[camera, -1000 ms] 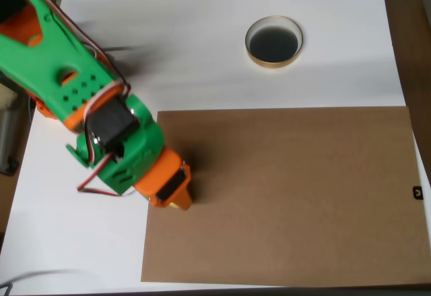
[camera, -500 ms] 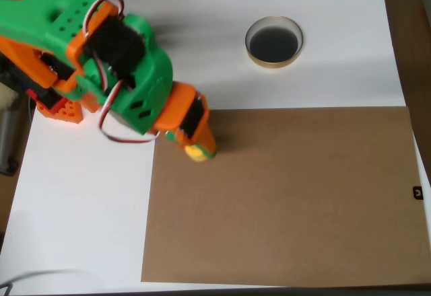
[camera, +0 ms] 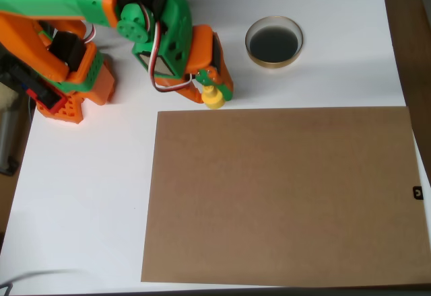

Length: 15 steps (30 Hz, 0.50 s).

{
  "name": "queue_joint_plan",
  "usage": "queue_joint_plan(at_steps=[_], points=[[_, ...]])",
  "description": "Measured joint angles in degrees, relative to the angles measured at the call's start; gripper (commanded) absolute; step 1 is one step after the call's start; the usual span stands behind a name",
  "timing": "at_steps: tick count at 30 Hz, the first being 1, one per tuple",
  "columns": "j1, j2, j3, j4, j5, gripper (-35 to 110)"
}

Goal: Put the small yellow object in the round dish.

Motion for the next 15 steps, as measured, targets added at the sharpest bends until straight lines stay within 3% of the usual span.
queue_joint_plan(at_steps=[15], points=[[-10.4,-6.2,-5.9,3.9,-6.2,-1]])
